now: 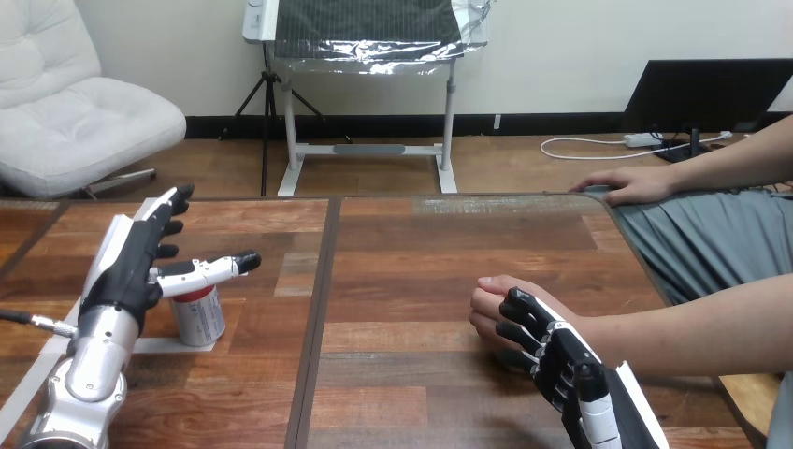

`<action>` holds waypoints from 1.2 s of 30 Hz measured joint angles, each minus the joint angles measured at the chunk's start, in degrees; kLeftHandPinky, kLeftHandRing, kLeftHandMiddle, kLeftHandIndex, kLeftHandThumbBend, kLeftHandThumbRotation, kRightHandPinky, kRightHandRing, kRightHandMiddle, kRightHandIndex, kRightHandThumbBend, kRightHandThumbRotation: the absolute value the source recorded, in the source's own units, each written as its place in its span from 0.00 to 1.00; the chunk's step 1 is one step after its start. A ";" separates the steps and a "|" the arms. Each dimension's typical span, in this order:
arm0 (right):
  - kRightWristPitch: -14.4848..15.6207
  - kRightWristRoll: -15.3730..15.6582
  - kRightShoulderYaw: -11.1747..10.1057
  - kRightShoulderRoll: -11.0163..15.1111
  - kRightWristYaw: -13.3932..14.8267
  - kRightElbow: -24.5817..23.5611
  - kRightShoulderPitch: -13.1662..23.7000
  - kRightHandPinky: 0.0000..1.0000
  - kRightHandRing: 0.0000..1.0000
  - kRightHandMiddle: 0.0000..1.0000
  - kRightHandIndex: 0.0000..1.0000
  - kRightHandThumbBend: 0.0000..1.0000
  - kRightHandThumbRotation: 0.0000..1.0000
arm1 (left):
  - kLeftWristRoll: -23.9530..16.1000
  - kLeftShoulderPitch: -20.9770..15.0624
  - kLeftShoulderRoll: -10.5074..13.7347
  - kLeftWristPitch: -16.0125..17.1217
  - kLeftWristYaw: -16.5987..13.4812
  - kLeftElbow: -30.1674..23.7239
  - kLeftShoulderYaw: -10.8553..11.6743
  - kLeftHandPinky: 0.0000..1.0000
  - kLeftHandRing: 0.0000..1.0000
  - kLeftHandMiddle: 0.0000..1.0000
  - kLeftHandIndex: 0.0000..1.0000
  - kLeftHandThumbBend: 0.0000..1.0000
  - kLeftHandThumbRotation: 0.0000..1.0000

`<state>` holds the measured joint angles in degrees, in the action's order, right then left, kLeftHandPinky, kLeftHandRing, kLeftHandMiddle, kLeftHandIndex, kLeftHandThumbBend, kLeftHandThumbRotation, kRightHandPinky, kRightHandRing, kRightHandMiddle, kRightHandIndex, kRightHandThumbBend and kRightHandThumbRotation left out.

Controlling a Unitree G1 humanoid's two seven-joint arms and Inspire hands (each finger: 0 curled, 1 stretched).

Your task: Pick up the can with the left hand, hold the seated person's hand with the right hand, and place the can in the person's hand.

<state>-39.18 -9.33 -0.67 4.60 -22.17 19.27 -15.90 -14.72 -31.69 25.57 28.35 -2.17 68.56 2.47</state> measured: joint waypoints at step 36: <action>0.15 0.03 -0.02 0.03 1.37 -0.01 -0.02 0.85 0.88 0.90 0.89 0.97 1.00 | -1.88 0.00 1.61 -2.56 -0.03 0.66 -3.50 0.82 0.90 0.92 0.92 0.87 0.35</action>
<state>-39.03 -9.30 -0.69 4.63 -20.80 19.26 -15.92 -16.60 -31.69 27.17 25.78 -2.20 69.22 -1.03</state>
